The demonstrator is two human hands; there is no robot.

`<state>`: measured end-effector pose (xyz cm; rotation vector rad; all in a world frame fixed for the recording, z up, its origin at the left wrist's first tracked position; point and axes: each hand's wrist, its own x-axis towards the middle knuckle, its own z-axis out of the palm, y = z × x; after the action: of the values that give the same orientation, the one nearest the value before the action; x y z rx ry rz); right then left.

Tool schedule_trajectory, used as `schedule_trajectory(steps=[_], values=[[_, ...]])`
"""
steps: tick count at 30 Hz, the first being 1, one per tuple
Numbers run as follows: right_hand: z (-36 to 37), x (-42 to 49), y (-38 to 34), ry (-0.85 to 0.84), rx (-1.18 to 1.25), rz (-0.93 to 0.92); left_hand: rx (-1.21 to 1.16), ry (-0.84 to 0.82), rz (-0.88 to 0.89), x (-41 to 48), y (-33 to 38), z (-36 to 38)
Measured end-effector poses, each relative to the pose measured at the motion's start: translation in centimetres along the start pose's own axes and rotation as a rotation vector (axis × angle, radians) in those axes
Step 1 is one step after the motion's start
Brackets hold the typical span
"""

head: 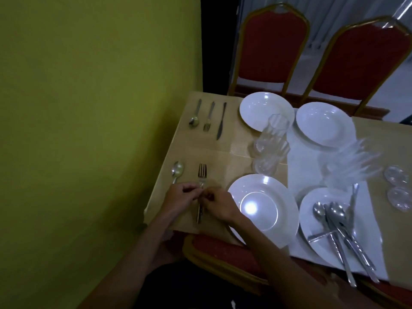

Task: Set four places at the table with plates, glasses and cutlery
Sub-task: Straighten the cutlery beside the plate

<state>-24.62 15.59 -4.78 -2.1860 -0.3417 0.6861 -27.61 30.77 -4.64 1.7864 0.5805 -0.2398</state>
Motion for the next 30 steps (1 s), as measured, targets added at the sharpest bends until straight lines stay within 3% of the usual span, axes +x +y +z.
schedule_trajectory(steps=[10, 20, 24, 30], values=[[5.9, 6.2, -0.9, 0.014, 0.003, 0.249, 0.154, 0.165, -0.106, 5.9, -9.2, -6.8], [5.8, 8.3, -0.3, 0.018, -0.129, 0.35, 0.134, 0.129, -0.151, 5.8, -8.2, -6.5], [5.9, 8.9, 0.1, -0.016, -0.09, 0.371, 0.105, 0.135, -0.162, 5.8, -8.3, -6.6], [6.1, 8.2, 0.0, 0.063, -0.074, 0.347, 0.096, 0.153, -0.144, 5.8, -8.4, -6.4]])
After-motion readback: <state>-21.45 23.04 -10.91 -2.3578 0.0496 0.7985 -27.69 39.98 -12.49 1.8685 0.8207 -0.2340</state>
